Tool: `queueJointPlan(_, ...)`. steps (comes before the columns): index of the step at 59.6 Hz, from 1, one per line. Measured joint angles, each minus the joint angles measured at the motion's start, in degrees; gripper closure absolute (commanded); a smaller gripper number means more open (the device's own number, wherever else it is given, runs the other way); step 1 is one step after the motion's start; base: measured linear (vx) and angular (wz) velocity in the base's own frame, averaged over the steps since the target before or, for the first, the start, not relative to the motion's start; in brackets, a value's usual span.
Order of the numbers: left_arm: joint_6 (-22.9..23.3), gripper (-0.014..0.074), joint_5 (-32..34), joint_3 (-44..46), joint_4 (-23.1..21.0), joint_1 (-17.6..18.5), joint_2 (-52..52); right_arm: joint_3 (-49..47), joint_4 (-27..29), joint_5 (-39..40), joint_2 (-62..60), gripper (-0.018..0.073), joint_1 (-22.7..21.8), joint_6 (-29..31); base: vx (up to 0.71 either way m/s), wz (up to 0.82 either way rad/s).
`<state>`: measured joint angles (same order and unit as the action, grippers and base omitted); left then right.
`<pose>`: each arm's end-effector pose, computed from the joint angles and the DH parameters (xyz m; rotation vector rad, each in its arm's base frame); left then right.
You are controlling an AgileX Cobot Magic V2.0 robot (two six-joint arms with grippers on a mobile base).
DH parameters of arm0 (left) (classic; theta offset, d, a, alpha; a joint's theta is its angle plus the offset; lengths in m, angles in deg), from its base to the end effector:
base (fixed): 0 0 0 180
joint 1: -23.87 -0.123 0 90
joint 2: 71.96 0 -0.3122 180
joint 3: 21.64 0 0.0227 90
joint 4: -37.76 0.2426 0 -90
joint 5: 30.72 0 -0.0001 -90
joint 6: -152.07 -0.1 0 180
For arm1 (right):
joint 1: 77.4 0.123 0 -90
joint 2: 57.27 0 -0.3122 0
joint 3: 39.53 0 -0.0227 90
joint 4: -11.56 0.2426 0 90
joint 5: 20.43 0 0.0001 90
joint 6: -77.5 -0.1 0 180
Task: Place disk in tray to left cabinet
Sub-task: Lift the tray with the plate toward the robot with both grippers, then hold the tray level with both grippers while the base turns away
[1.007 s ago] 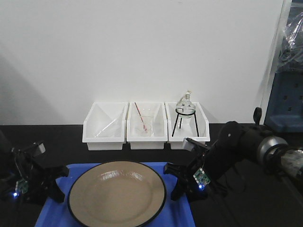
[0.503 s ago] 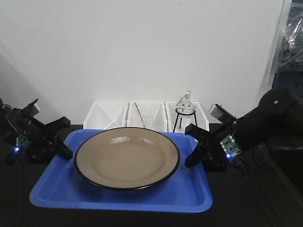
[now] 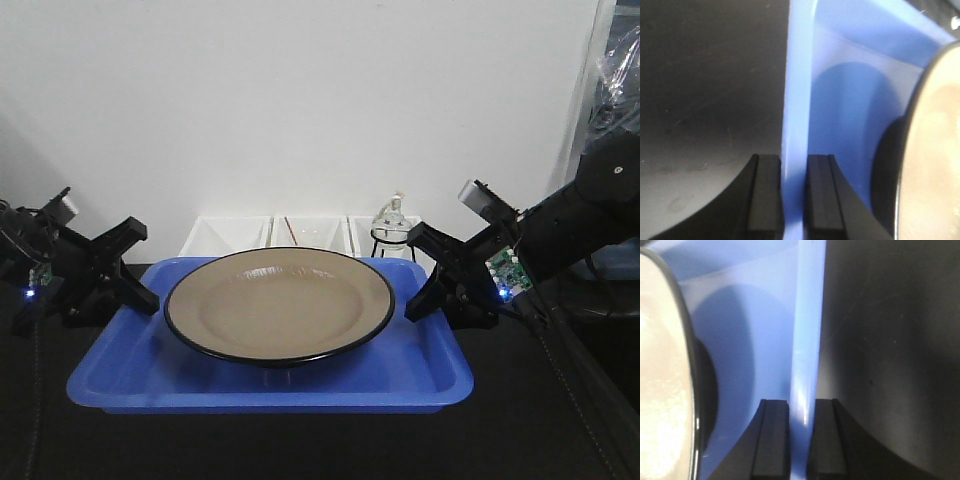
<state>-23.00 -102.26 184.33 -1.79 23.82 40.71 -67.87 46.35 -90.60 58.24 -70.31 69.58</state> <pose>0.3970 -0.0601 0.3765 -0.2417 2.6275 -0.9772 0.4035 0.1043 0.3639 0.1466 2.6913 0.9139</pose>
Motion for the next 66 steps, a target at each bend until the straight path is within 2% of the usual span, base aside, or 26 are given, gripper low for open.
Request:
queueJointPlan(51,0.86,0.0597,-0.06,0.18,0.11,-0.23,-1.7,-0.12,1.08,0.14,-1.17,0.0563,0.0,-0.23,0.0,0.0)
queueJointPlan(66,0.86,0.0597,-0.06,0.18,0.11,-0.23,-1.7,-0.12,1.08,1.2,-1.17,0.0563,0.0,1.63,0.0,0.0)
